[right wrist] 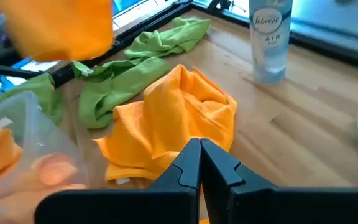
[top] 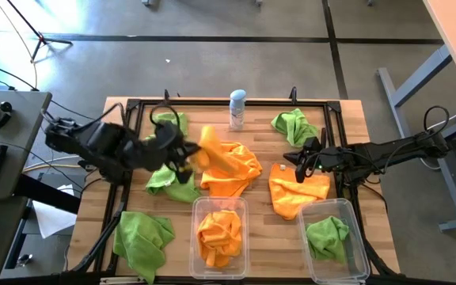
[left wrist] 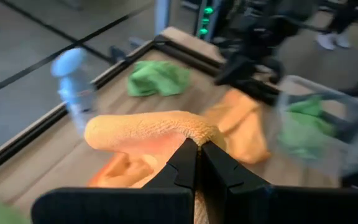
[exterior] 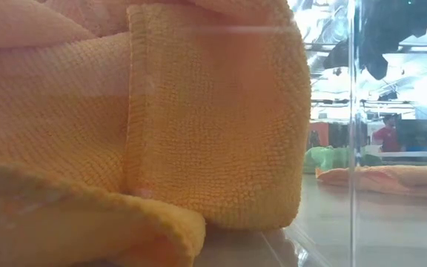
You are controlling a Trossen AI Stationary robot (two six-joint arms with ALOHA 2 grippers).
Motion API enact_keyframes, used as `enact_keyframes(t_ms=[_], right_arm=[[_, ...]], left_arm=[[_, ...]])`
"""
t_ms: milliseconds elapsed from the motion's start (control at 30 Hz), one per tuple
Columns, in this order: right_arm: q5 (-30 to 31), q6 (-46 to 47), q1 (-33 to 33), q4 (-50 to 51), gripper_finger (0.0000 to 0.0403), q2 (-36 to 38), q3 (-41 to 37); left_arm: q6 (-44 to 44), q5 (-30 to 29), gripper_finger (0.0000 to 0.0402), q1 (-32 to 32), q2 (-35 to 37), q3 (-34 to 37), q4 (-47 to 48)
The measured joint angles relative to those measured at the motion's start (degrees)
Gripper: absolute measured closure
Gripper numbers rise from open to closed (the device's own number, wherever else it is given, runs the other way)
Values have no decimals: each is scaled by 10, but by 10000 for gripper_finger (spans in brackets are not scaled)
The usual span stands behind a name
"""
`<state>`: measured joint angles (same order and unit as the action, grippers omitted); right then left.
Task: Sort microfiber towel by color & place in baskets
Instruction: Put the yellow towel into the left transparent bin
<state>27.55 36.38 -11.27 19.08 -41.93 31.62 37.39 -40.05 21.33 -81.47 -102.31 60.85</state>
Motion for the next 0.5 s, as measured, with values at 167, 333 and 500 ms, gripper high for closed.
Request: enact_keyframes(t_ms=[167, 333, 500], right_arm=[[-44, 23, 0, 0, 403, 0, 0], [-82, 35, 0, -1, 403, 0, 0], [-103, 44, 0, -1, 403, 0, 0]], left_arm=[[-1, -15, 401, 58, -75, -96, 26], [-15, -15, 401, 110, -140, -170, 33], [7, -14, 401, 158, -186, -222, 37]])
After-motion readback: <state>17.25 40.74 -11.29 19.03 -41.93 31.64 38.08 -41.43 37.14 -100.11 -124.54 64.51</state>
